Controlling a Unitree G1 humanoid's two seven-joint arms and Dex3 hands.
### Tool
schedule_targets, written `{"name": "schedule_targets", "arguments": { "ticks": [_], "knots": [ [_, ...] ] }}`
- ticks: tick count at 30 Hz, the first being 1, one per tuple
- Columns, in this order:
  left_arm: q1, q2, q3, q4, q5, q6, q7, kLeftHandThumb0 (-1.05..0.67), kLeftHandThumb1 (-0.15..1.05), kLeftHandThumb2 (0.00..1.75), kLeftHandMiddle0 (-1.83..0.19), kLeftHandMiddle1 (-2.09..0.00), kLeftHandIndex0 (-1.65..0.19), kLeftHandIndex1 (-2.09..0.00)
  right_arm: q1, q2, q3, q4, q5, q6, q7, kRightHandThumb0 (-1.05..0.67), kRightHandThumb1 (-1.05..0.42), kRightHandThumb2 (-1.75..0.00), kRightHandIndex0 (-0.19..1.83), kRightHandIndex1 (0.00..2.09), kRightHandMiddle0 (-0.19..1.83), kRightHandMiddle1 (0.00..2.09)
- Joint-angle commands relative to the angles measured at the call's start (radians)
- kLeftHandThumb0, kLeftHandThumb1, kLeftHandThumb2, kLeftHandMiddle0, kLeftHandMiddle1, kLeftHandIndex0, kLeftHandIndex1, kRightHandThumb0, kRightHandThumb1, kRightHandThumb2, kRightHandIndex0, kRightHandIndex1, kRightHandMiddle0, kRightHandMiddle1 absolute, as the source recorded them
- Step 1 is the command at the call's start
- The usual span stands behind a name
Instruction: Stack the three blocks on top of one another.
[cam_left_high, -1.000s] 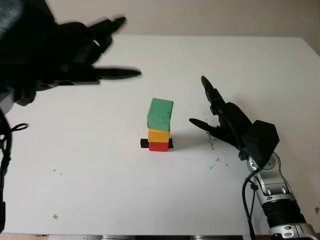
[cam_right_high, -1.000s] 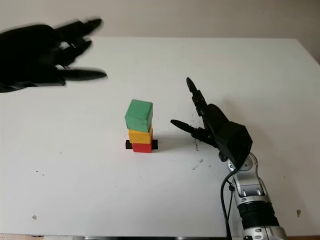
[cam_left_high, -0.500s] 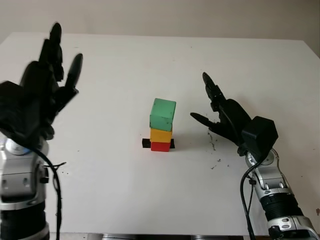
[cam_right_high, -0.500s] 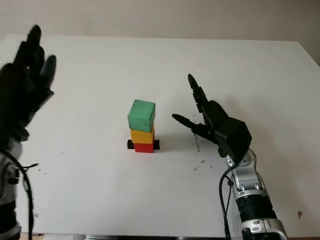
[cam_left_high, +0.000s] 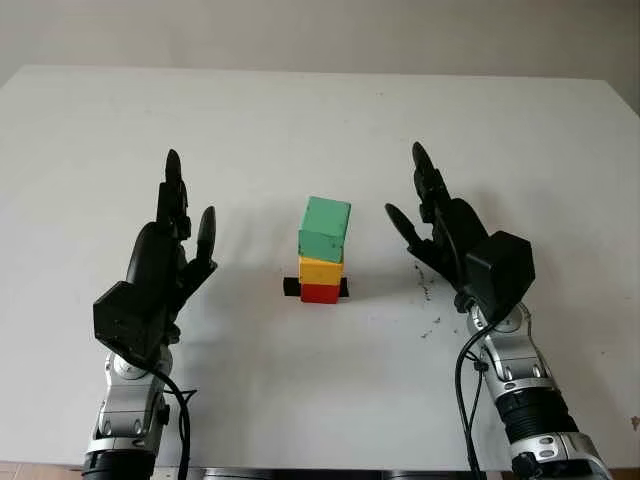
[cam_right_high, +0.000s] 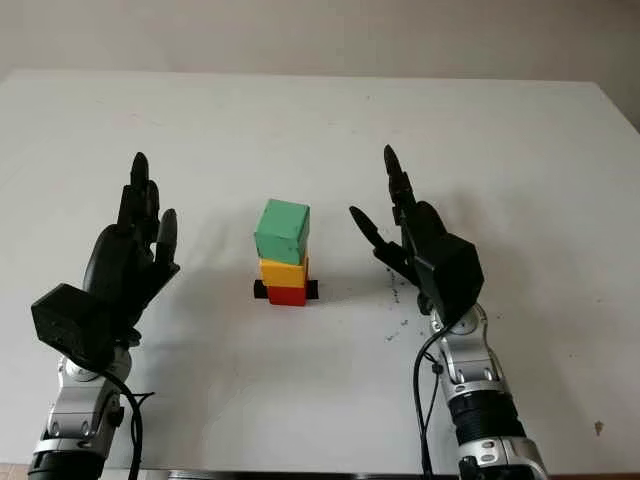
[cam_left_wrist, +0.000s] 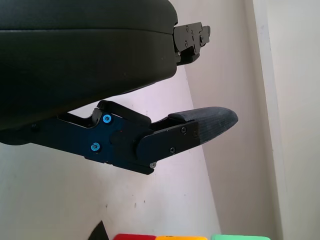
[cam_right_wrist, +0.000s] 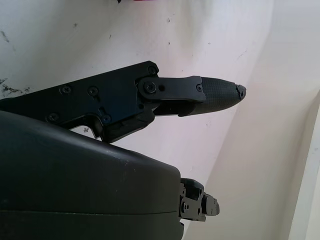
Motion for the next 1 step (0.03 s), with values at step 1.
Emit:
{"name": "schedule_targets", "arguments": {
  "ticks": [1],
  "knots": [
    [0.012, -0.009, 0.004, 0.005, -0.010, -0.018, 0.003, -0.73, 1.05, 0.69, 0.19, 0.00, 0.19, 0.00, 0.010, 0.004, -0.002, -0.010, -0.003, 0.002, -0.006, -0.73, -1.05, -0.45, -0.14, 0.05, -0.07, 0.05]
  ]
}}
